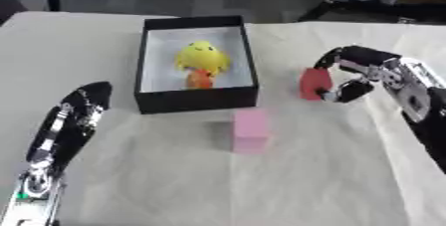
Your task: Pick up objects on the table and place them in the box.
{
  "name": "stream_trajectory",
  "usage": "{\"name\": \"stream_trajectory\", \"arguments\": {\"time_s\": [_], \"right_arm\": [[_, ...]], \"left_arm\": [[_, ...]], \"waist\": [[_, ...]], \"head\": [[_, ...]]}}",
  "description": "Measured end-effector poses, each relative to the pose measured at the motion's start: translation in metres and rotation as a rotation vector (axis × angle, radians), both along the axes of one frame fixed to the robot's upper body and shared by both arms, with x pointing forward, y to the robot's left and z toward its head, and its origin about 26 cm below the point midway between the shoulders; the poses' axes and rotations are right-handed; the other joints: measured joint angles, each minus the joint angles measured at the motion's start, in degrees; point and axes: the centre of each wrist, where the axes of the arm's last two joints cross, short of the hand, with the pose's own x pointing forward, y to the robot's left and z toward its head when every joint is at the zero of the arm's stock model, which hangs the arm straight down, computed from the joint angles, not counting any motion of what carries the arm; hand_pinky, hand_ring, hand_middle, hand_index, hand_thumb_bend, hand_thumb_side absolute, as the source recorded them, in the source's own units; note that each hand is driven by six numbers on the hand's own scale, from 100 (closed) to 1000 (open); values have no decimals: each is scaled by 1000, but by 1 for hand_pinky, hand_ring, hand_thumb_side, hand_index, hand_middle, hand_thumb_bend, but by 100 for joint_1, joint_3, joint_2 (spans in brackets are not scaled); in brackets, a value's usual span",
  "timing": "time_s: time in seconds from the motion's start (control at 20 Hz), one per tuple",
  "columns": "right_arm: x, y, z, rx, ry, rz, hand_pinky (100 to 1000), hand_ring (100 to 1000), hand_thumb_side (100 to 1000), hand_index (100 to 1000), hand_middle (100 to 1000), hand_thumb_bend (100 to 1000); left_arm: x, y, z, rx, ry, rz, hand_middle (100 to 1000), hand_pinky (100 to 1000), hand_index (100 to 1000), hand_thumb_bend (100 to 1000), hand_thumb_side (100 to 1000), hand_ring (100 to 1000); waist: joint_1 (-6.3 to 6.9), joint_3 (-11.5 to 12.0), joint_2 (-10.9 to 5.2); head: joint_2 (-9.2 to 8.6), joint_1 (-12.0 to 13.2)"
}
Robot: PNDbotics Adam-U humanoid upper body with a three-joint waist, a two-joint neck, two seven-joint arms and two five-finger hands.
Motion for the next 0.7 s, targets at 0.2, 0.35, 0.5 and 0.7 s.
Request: {"name": "stream_trajectory", "arguments": {"time_s": [0.2,0.35,0.5,0.7], "right_arm": [[0,1,0,2,-69,-29,863,669,100,462,358,124],[0,2,-1,17,-120,-34,857,639,100,412,314,100],[-1,5,0,32,-170,-19,855,631,100,405,307,100],[-1,15,13,71,-229,23,850,618,100,397,296,100]], "left_arm": [[0,0,0,-1,0,0,755,793,821,244,741,828],[0,0,0,-2,0,-1,755,794,821,245,740,828],[0,0,0,-2,0,-1,755,794,821,245,741,828],[0,0,0,-2,1,-1,755,794,821,245,740,828]], "waist": [[5,0,0],[16,1,0],[18,2,0],[18,2,0]], "head": [[0,-2],[0,-8],[0,-10],[0,-11]]}}
